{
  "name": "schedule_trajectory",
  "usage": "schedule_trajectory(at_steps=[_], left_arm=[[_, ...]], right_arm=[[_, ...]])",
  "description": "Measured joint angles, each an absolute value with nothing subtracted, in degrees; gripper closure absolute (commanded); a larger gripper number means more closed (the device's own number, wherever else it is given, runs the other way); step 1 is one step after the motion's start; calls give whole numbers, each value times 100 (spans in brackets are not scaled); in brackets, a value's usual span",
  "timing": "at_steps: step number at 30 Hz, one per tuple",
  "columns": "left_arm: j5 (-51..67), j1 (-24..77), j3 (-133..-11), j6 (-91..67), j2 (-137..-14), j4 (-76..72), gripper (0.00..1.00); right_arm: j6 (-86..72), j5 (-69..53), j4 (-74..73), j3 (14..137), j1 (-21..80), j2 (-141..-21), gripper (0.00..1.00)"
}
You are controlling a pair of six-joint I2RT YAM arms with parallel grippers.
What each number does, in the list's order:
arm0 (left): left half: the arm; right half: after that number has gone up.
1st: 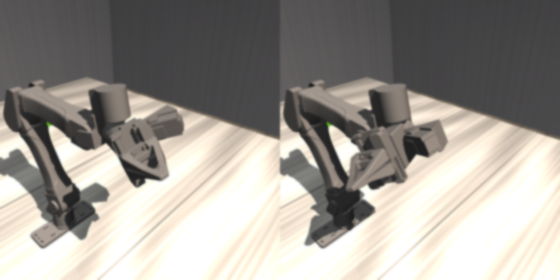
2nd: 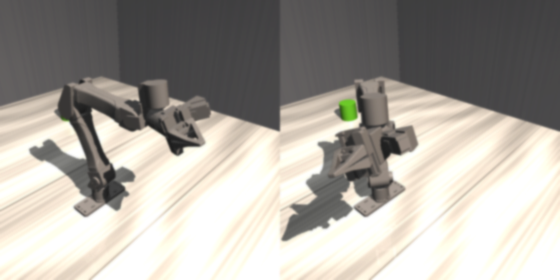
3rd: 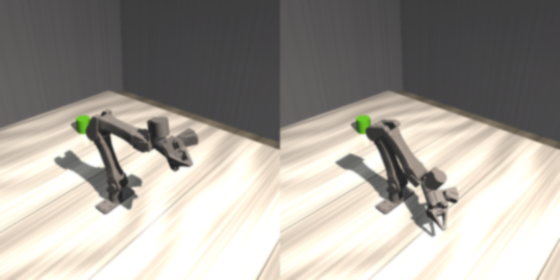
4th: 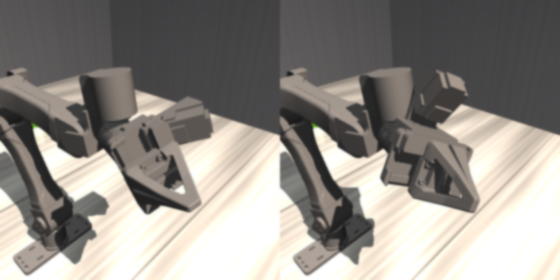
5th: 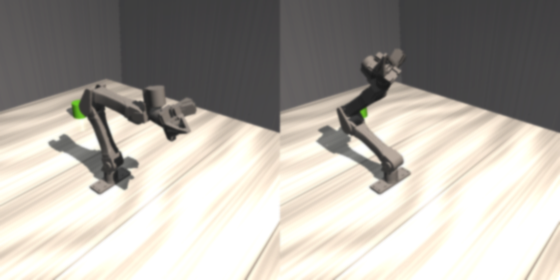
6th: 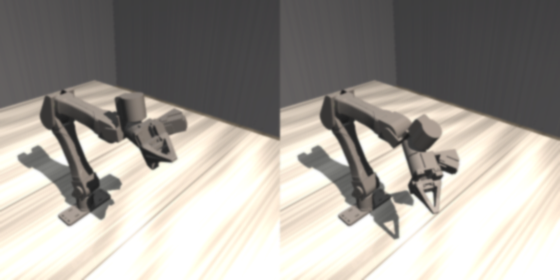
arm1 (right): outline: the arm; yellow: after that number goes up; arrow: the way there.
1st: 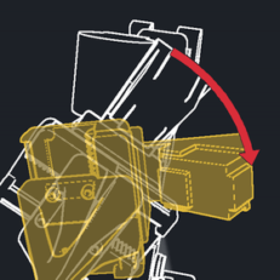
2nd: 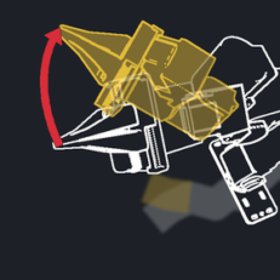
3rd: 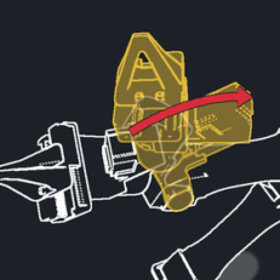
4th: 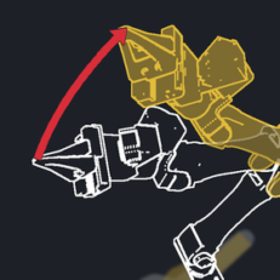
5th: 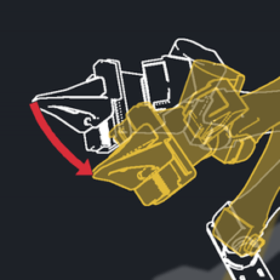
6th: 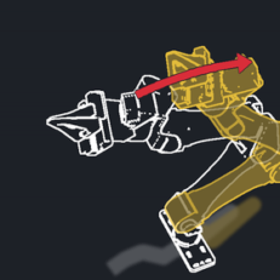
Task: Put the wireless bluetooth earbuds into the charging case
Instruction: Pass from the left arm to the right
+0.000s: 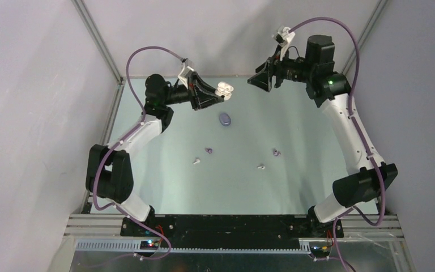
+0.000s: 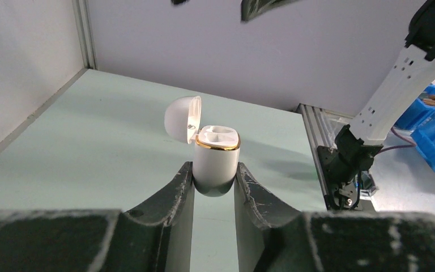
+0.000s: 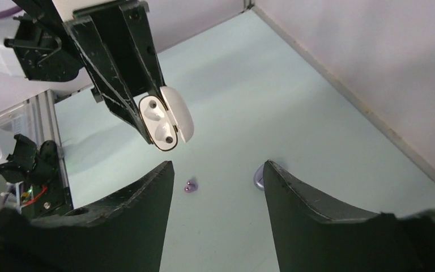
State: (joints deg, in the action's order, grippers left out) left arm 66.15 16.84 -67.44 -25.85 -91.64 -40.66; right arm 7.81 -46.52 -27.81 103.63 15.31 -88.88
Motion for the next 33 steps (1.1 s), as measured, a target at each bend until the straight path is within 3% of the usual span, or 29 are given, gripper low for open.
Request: schedule_trajectory(at_steps=[15, 19, 23, 26, 29, 33], left_arm=[[6595, 1684, -6744, -2856, -9161, -4191, 100], [6571, 1684, -6744, -2858, -9161, -4189, 100], [6595, 1684, -6744, -2860, -9159, -4185, 100], [6624, 1686, -6746, -2869, -9148, -4185, 100], [6622, 1686, -6746, -2869, -9137, -4185, 100], [6591, 1678, -6746, -2864, -9137, -4145, 100]], right_arm=[[403, -5640, -2536, 10785, 2071, -10143, 52], [344, -5822, -2488, 10836, 2106, -10143, 64], [318, -5896, -2453, 10836, 2132, -10145, 82], [338, -5896, -2434, 10838, 2128, -10145, 82], [377, -5878, -2432, 10838, 2137, -10145, 70], [473, -5819, -2464, 10836, 2187, -10145, 68]])
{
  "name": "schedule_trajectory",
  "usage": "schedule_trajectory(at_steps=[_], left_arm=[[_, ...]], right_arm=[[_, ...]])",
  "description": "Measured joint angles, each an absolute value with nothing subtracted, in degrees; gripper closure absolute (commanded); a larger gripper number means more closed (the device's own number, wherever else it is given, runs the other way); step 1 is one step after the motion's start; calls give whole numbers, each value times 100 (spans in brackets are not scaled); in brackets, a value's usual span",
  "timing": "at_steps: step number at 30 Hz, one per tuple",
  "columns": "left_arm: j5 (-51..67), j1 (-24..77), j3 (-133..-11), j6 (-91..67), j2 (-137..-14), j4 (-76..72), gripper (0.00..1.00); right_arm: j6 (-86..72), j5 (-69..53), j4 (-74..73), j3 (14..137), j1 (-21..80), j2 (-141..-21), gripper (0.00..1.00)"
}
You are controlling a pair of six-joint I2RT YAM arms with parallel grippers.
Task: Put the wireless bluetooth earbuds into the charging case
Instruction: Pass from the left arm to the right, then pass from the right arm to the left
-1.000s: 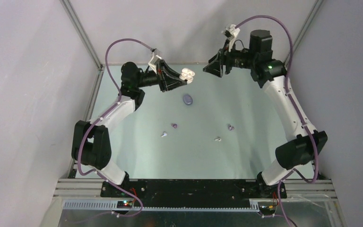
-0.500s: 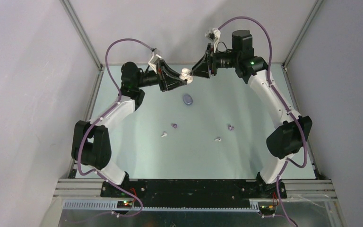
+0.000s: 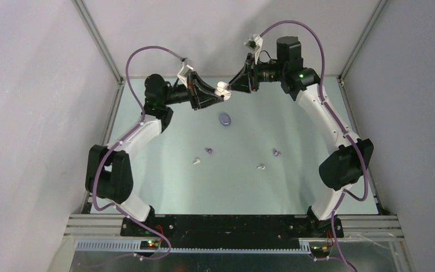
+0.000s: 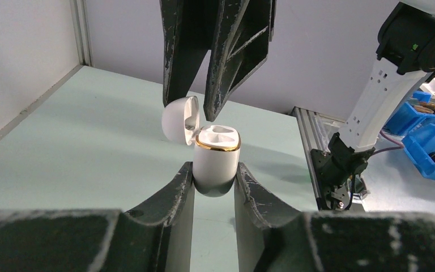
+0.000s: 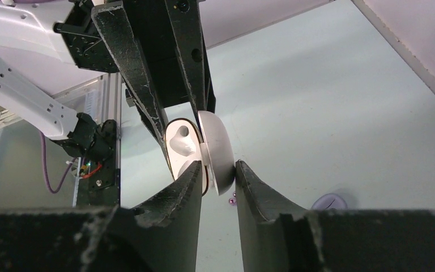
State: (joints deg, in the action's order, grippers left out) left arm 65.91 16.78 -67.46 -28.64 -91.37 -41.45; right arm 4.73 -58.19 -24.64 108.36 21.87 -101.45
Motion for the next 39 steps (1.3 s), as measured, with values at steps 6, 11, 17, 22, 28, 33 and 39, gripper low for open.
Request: schedule_trajectory(at_steps=[6, 11, 17, 22, 28, 33, 39], left_arm=[[6598, 1675, -6746, -2867, -9135, -4134, 96], [6514, 1675, -6746, -2823, -9083, -3900, 54], [6204, 1669, -6740, -2206, -8884, -2845, 38], [6053, 1640, -6471, -1487, -8538, -2416, 34], [6034, 1636, -6368, -744, -8420, -2213, 34], [6014, 1651, -6337, -550, -8423, -2228, 34], [6014, 1675, -6276, -541, -8420, -2392, 31]], right_arm=[[615, -5690, -2502, 10836, 2211, -10145, 89], [1015, -5443, -2639, 10866, 2272, -10145, 98], [2187, -4853, -3262, 11096, 2554, -10108, 100], [3179, -4375, -3693, 11104, 2803, -9915, 100], [3758, -4027, -3879, 11104, 3009, -9699, 100], [4003, -3848, -3946, 11104, 3114, -9664, 100], [4123, -3680, -3957, 11098, 3159, -9664, 100]])
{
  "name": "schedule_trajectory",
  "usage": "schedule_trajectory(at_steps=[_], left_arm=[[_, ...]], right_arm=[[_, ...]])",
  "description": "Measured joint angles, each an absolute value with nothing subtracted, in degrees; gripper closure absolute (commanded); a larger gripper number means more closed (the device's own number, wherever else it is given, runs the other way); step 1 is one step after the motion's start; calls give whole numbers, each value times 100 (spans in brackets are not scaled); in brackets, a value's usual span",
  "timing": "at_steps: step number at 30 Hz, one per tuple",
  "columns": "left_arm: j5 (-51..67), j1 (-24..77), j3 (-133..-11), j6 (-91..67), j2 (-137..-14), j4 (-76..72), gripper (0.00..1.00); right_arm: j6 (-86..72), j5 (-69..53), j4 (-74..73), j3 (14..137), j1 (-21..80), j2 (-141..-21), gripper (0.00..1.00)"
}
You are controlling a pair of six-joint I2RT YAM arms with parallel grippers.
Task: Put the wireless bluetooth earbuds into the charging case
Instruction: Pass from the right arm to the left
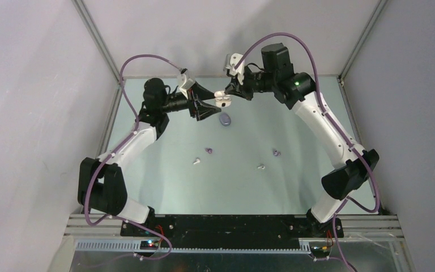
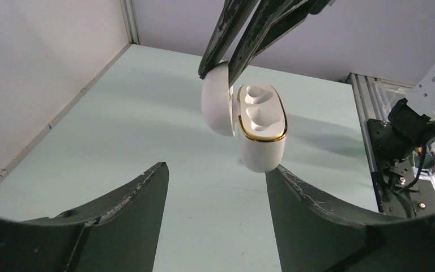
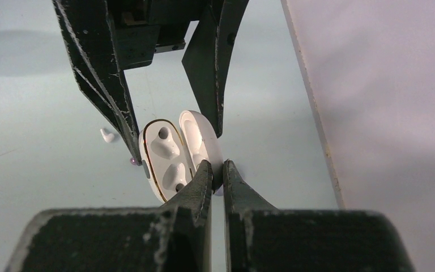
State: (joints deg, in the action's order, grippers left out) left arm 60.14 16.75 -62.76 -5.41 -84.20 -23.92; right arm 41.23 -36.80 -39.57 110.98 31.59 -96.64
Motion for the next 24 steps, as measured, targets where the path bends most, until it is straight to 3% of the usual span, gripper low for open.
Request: schedule_trajectory(at_steps=[9, 18, 24], left_arm=[[6114, 1686, -6276, -624, -8420, -2484, 48], [6171, 1686, -6276, -858, -8431, -2657, 44], [6173, 1695, -6278, -965, -8447, -2770, 53]], right_arm=[[4163, -3371, -3905, 11026, 3214, -9664, 100], [4160, -3170, -3795, 10991, 3262, -9664, 100], [4158, -3013, -3760, 10951, 3341, -9664, 100]])
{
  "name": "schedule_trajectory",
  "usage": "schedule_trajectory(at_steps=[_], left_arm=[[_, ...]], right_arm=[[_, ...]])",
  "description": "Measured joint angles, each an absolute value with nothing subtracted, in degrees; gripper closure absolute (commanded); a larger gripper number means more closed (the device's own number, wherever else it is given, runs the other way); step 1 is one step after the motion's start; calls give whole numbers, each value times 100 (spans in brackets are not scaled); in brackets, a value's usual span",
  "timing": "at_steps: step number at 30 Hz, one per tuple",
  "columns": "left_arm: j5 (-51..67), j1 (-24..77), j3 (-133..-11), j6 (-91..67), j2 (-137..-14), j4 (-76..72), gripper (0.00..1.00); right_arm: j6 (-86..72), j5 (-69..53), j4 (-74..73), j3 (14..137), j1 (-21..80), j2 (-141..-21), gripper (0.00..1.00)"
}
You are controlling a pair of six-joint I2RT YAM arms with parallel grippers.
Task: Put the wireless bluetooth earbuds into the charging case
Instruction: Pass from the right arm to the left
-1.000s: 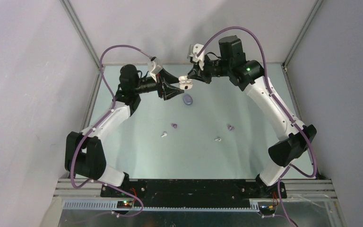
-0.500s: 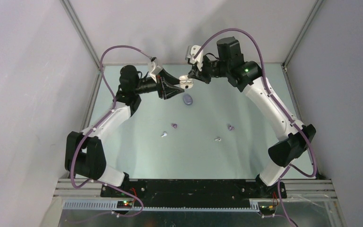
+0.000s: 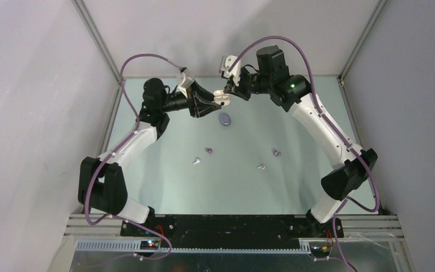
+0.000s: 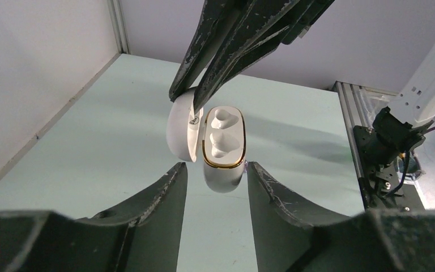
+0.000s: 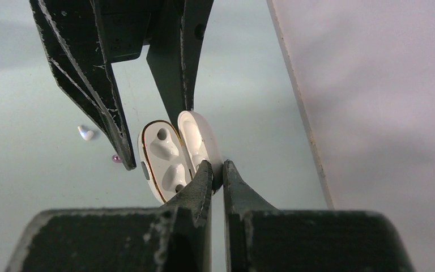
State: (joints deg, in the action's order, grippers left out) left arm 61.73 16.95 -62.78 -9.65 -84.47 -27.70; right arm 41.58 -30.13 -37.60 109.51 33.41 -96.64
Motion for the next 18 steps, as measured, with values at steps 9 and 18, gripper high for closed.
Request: schedule_trajectory(at_steps=[9, 18], left_arm=[[6202, 1712, -6300, -1125, -8541, -2860, 82], [6208, 1712, -6300, -1396, -8639, -3079, 58]], right_arm=[[4080, -2847, -3649, 10951, 3380, -9664, 100], [4056, -2753, -3527, 10864, 3380, -9664, 100]])
